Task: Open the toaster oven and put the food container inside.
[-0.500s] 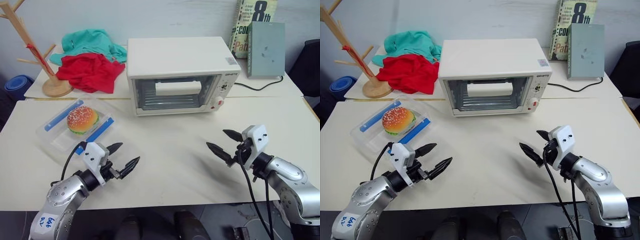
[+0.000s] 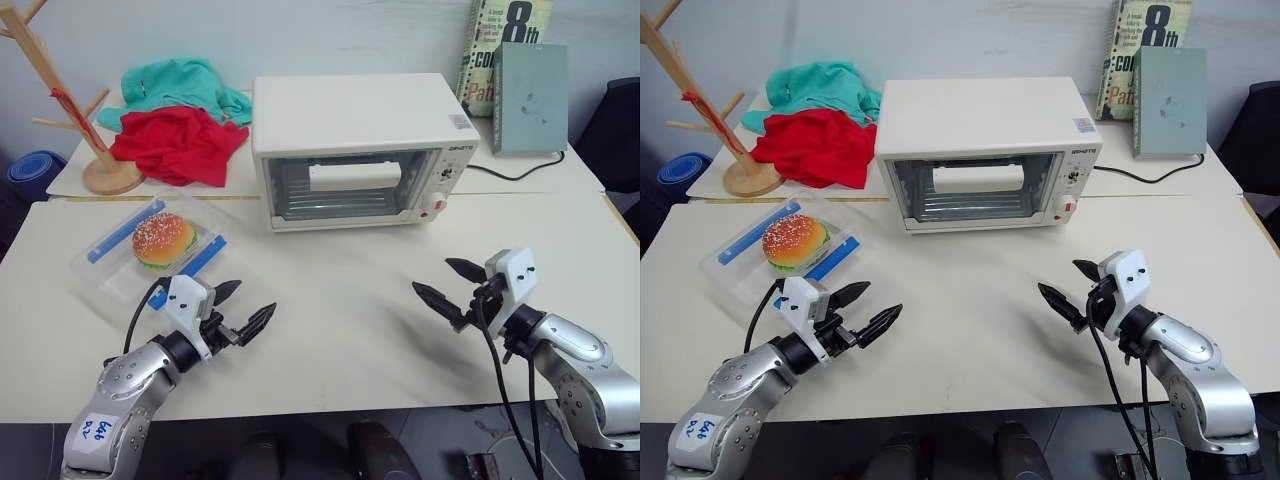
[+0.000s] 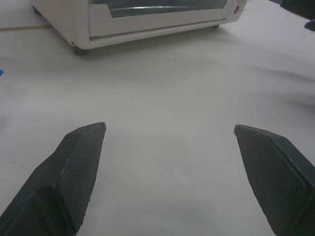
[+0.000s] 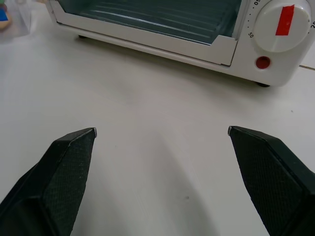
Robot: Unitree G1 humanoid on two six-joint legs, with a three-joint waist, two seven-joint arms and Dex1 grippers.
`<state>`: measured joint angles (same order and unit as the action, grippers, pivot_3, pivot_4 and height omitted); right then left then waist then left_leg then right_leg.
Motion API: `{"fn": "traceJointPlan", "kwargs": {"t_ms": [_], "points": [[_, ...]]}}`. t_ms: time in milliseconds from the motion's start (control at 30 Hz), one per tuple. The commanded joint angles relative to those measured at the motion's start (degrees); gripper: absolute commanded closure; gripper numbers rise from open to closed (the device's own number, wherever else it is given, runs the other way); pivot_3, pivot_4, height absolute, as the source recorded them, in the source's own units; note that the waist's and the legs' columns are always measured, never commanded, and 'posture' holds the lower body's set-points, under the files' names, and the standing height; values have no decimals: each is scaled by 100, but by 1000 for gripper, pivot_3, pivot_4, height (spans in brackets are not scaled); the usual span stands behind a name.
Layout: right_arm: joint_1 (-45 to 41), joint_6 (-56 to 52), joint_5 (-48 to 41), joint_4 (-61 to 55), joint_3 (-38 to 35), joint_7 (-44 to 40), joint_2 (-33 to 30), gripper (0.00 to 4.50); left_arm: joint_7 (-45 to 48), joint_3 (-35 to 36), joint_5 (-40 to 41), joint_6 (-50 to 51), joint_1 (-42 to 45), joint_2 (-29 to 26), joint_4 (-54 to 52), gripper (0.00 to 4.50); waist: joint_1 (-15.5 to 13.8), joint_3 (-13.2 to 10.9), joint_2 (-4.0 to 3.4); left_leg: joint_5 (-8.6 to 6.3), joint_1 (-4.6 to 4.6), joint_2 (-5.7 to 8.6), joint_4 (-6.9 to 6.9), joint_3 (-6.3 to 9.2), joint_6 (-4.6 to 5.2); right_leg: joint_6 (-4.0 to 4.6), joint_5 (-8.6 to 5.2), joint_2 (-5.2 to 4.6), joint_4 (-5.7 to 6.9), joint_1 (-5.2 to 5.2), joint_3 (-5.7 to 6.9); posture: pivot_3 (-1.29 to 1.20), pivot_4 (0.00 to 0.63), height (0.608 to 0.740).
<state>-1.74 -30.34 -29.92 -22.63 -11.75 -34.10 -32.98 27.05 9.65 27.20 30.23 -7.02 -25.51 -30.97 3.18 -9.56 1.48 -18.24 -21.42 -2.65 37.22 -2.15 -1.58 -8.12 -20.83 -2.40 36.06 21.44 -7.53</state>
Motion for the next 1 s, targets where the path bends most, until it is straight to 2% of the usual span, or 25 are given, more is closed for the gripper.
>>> {"fn": "traceJointPlan", "kwargs": {"t_ms": [33,200,333,467,733,867,1000], "points": [[-414,-323,-395,-92,-294,282,104,54,114,38,301,177,218,-80,-122,85,2,0,0,0,0,2,0,0,1,-1,0,0,0,-1,0,0,150,740],[-1136,-683,-708,67,-330,456,174,54,130,548,1505,968,701,-197,-301,85,5,0,0,4,3,-2,7,2,-2,-3,2,-1,21,2,12,0,150,740],[-1803,-849,-831,320,-255,454,197,54,212,880,2119,1399,1183,-685,-322,85,19,-2,-1,6,4,-3,10,5,-6,0,0,-1,38,10,15,0,150,740],[-2566,-942,-704,710,82,435,275,54,466,1132,2452,1569,1782,-1395,-284,85,33,-7,1,6,4,0,8,4,-6,0,0,0,37,11,15,0,150,740],[-3428,-866,-436,1284,585,288,513,54,964,1229,2379,1408,2467,-2238,-59,85,41,-16,-1,15,-2,-2,7,3,-25,6,-3,-5,39,21,26,0,150,740],[-3553,-893,-466,1259,676,109,537,54,880,1225,2208,1274,2630,-2265,104,85,38,-17,-2,17,-10,-2,0,2,-33,6,-3,-16,43,26,56,0,150,740],[-3327,-924,-622,754,761,-230,468,54,779,1094,1815,1073,2615,-2214,338,85,31,-17,-2,10,-13,-5,-1,2,-34,7,-4,-26,43,32,101,0,150,740]]}}
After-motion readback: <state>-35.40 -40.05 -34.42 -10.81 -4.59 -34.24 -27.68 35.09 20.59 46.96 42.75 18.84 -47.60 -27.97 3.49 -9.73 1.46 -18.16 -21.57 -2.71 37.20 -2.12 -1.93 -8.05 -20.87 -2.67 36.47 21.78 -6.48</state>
